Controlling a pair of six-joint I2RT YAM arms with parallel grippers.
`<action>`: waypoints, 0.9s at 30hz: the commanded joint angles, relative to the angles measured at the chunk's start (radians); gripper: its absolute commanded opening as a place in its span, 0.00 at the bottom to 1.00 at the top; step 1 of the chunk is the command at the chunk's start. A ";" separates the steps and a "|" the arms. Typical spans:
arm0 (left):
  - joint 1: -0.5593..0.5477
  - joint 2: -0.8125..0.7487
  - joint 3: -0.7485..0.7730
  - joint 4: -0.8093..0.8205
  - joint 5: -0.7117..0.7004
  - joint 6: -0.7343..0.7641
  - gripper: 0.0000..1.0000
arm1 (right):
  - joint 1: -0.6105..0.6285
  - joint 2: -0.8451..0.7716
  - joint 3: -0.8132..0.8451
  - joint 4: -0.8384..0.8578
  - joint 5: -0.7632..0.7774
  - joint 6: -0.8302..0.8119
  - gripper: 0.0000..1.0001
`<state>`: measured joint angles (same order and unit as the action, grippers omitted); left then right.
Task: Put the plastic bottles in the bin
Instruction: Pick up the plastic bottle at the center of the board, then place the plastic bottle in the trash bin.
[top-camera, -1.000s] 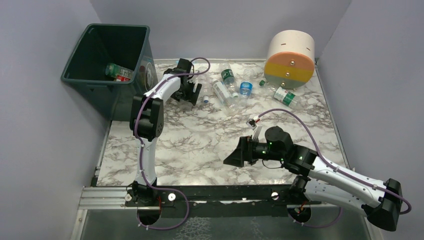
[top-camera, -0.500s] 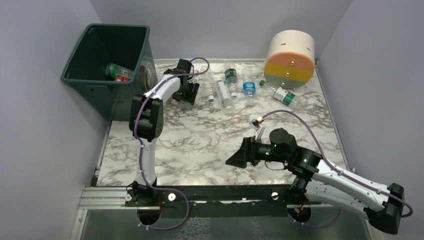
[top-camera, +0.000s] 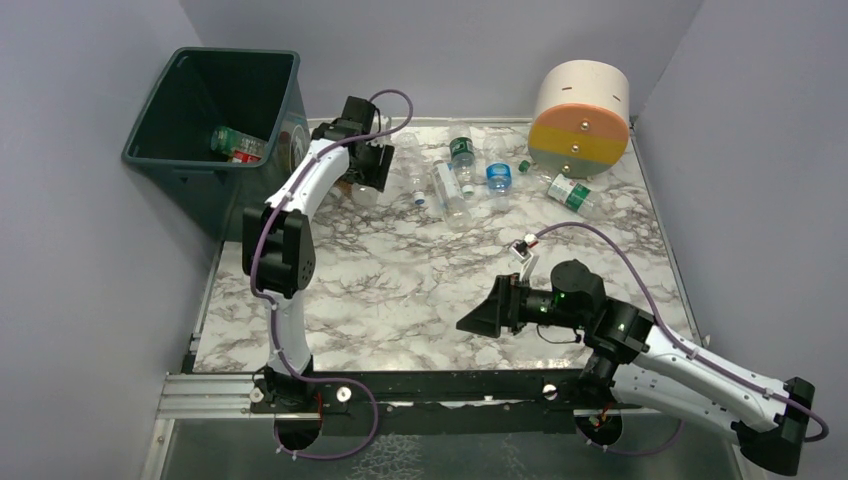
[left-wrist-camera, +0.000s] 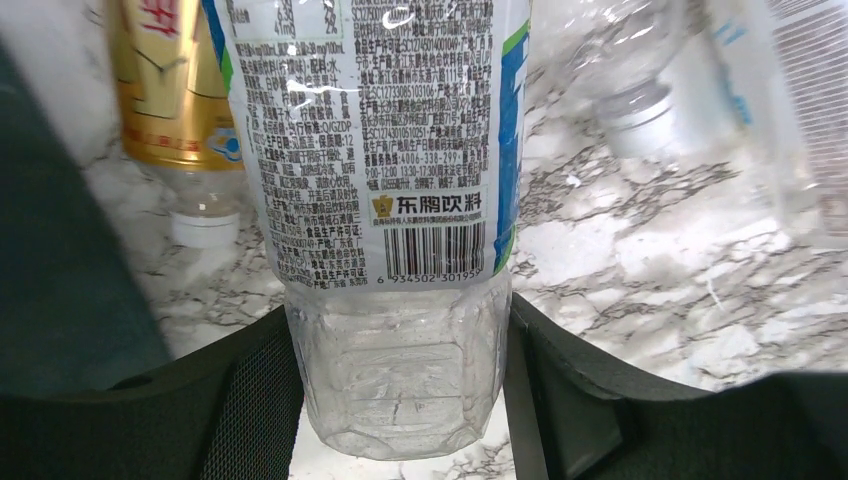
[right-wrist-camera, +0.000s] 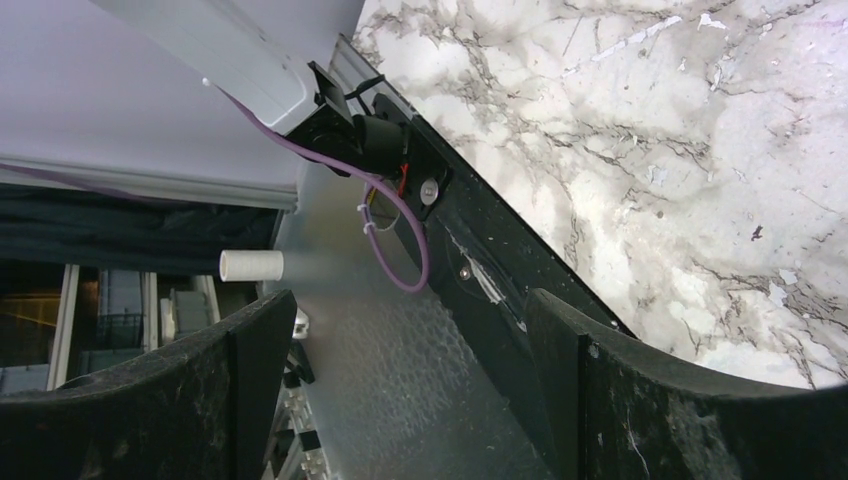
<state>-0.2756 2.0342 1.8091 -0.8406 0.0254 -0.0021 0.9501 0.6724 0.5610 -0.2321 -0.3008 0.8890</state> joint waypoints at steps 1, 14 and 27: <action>-0.004 -0.097 0.088 -0.046 -0.011 -0.012 0.58 | 0.007 -0.023 -0.001 -0.026 0.009 0.012 0.88; -0.004 -0.157 0.315 -0.162 0.011 -0.018 0.58 | 0.007 -0.037 0.001 -0.033 0.011 0.025 0.88; 0.001 -0.245 0.480 -0.129 0.006 -0.066 0.58 | 0.006 -0.017 -0.008 -0.012 0.002 0.027 0.88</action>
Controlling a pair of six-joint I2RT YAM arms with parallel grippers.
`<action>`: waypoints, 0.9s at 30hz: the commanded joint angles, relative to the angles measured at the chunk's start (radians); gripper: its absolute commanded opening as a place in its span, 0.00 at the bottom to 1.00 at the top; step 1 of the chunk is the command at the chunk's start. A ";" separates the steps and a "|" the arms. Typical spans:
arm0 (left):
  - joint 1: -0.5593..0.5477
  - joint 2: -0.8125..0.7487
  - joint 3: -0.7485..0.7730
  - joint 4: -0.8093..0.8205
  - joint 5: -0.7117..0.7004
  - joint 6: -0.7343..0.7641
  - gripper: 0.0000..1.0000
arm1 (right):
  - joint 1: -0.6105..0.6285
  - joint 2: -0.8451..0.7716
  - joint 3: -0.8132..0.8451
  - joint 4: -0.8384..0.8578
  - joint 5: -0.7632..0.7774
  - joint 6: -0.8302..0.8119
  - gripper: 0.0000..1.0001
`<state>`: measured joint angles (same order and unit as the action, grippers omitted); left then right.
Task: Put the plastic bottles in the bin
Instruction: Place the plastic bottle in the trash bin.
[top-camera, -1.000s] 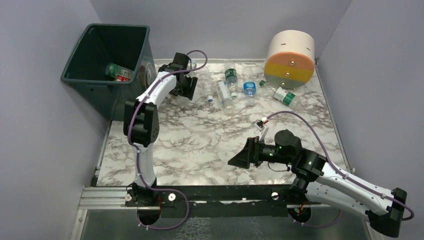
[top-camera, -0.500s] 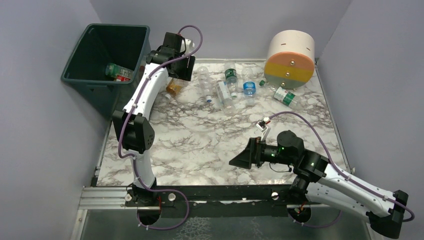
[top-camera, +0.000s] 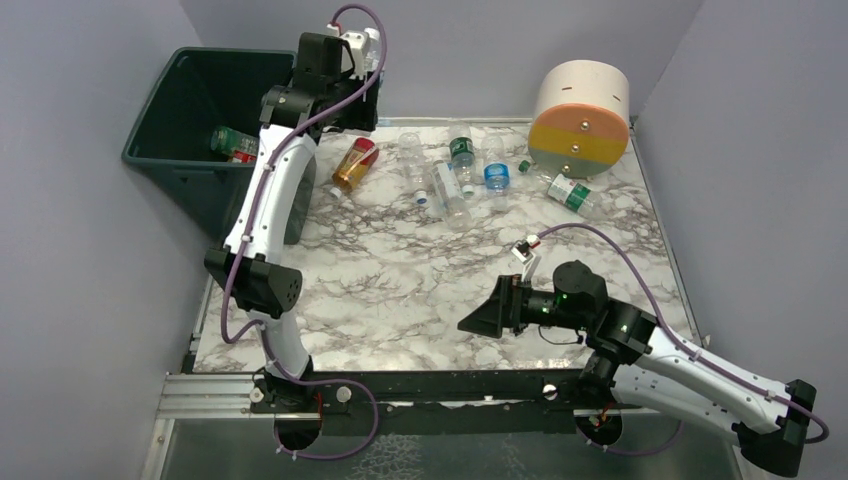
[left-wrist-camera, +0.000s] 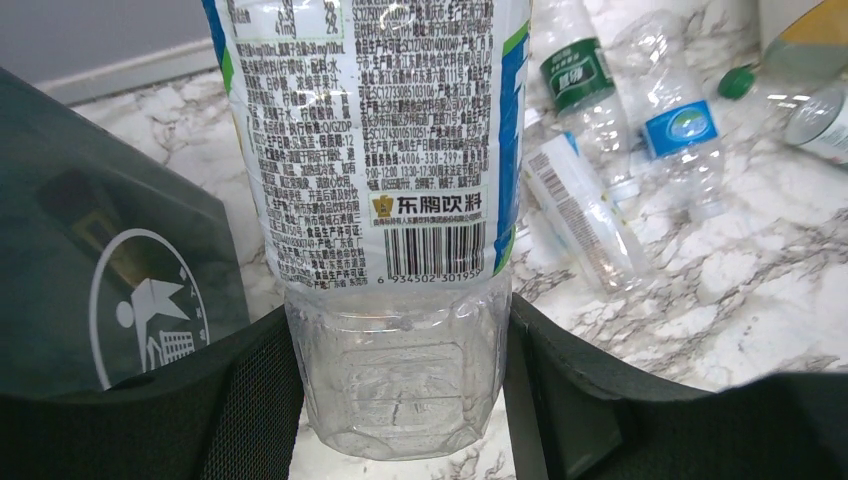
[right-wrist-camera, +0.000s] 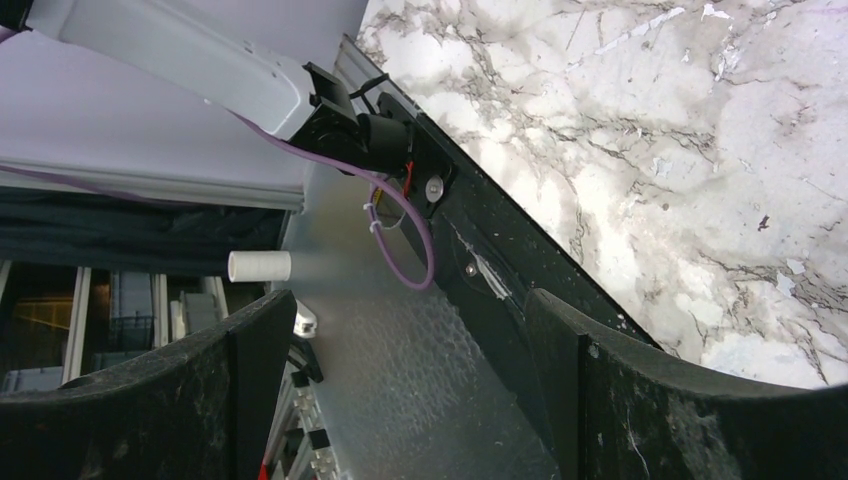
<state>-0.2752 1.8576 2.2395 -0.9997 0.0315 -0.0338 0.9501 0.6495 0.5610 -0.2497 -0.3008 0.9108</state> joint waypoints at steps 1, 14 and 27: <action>0.002 -0.080 0.052 0.045 -0.002 -0.041 0.58 | 0.007 0.009 -0.009 0.008 0.000 0.006 0.88; 0.027 -0.270 0.009 0.139 -0.099 -0.073 0.59 | 0.007 -0.004 -0.035 0.014 -0.007 0.019 0.88; 0.057 -0.385 0.053 0.135 -0.170 -0.046 0.59 | 0.006 0.078 -0.074 0.084 -0.038 0.032 0.87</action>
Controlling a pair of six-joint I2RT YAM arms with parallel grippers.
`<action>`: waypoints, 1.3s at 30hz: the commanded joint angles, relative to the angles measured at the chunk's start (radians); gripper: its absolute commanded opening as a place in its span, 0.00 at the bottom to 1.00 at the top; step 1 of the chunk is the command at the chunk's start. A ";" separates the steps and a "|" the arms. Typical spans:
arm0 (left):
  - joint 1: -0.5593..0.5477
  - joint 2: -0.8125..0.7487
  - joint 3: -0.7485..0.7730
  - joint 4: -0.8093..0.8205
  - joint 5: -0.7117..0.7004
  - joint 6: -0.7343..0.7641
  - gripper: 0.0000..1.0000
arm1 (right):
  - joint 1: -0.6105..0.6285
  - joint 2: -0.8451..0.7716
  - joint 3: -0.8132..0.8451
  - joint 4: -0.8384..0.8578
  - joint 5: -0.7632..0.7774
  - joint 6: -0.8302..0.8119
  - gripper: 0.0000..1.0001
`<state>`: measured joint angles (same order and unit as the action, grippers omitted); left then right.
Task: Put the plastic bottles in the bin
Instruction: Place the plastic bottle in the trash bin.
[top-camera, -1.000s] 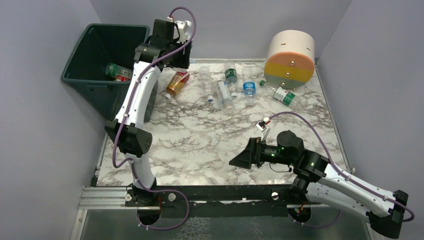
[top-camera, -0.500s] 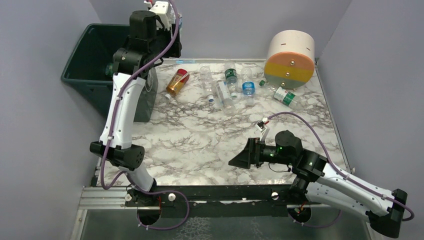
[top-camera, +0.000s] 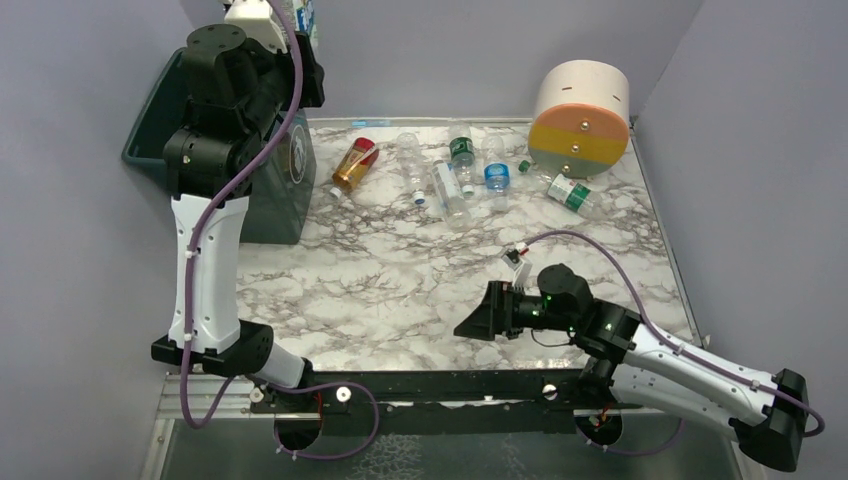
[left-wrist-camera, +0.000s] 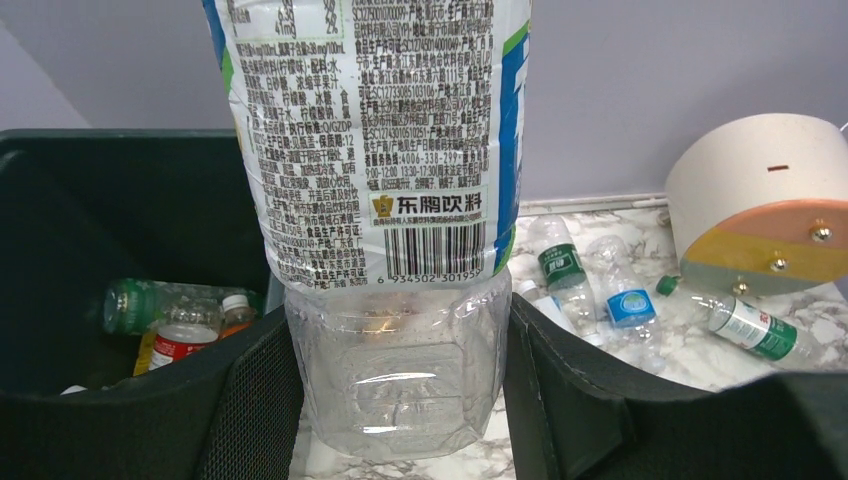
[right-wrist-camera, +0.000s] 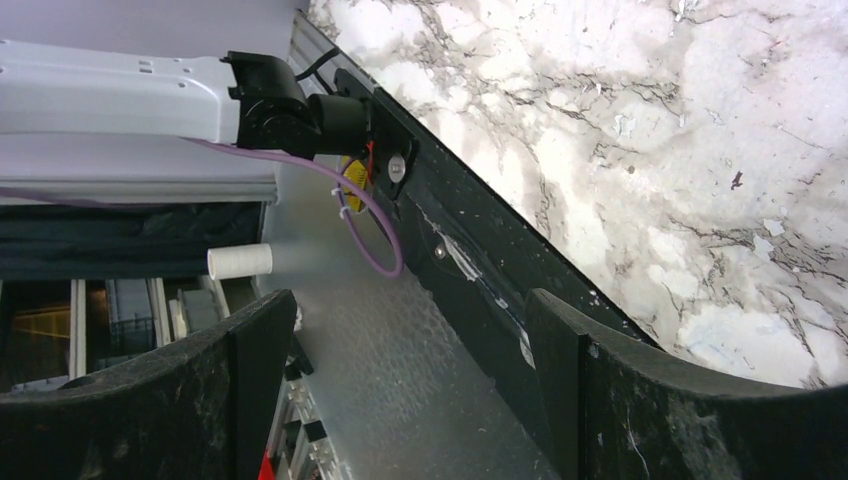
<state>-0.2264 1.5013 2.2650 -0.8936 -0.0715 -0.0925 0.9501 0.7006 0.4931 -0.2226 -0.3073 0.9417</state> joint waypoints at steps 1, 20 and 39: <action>0.010 -0.030 0.027 0.029 -0.077 0.016 0.59 | 0.007 0.038 -0.006 0.064 -0.035 0.001 0.87; 0.160 0.001 0.011 0.058 -0.149 0.018 0.58 | 0.007 0.097 -0.007 0.112 -0.056 0.006 0.88; 0.383 0.112 -0.118 0.065 -0.108 0.002 0.58 | 0.007 0.123 0.010 0.132 -0.070 0.003 0.88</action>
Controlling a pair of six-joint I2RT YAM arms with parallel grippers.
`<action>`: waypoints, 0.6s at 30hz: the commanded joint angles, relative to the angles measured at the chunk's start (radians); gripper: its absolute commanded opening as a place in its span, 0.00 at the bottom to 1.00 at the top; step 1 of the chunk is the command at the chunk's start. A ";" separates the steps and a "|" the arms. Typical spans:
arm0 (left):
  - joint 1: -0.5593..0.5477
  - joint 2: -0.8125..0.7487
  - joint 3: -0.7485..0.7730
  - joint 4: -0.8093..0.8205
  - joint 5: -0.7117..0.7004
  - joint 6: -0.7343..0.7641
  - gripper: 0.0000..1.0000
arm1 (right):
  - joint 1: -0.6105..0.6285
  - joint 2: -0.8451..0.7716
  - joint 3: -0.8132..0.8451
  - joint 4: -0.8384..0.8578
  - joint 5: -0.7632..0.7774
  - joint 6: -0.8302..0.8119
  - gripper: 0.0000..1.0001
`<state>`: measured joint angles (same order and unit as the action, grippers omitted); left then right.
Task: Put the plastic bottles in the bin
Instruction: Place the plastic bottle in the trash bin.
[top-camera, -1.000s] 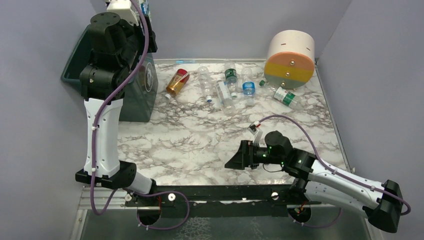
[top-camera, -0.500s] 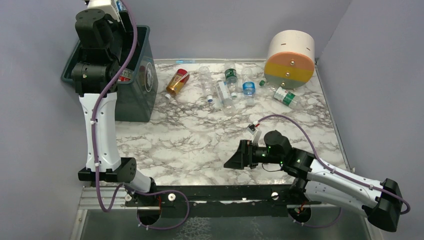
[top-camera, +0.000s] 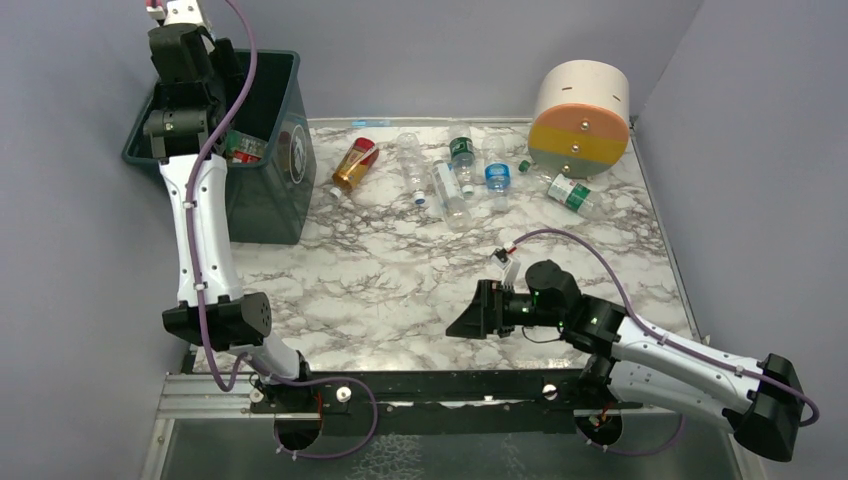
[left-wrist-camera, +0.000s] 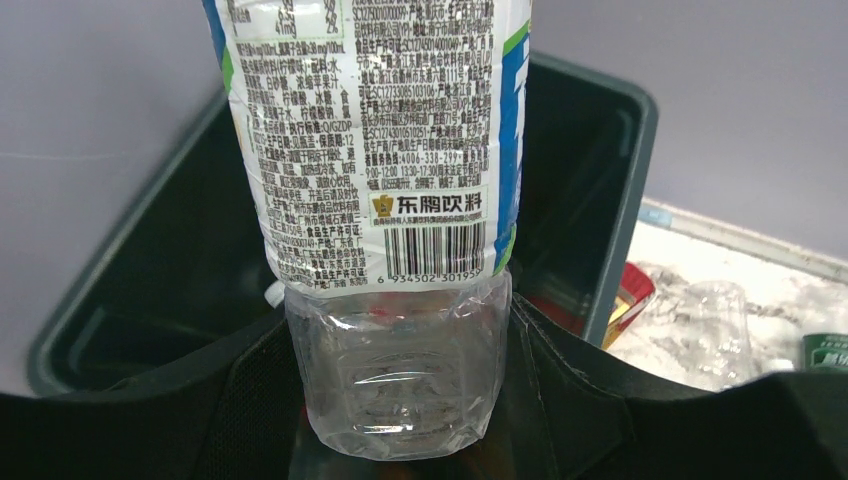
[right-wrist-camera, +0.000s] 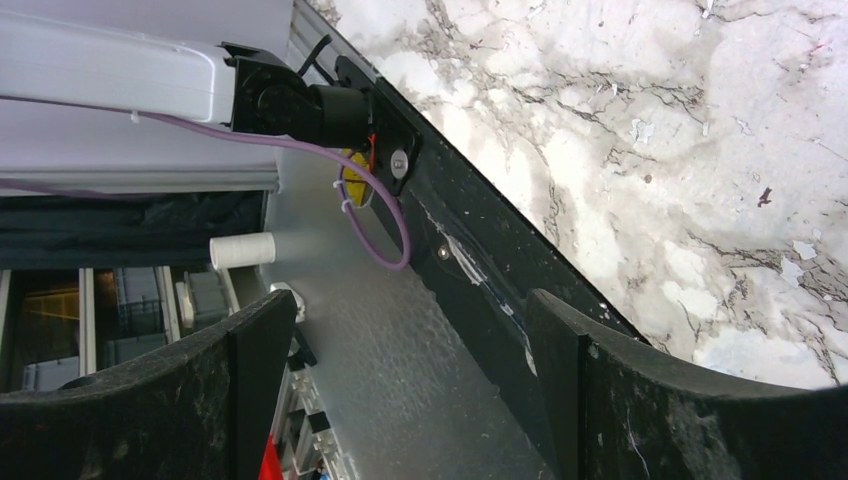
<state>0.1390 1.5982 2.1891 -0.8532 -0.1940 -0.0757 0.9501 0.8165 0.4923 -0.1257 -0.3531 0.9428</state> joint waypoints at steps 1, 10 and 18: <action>0.025 0.020 -0.053 0.025 0.020 -0.015 0.58 | 0.007 0.008 0.011 0.036 -0.024 0.002 0.88; 0.098 0.089 -0.082 0.026 0.090 -0.019 0.60 | 0.007 0.008 0.002 0.046 -0.030 0.008 0.88; 0.107 0.097 -0.080 0.026 0.125 -0.032 0.76 | 0.007 0.003 -0.007 0.059 -0.029 0.017 0.88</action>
<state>0.2413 1.7023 2.1014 -0.8543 -0.1146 -0.0925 0.9501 0.8249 0.4923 -0.1089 -0.3603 0.9459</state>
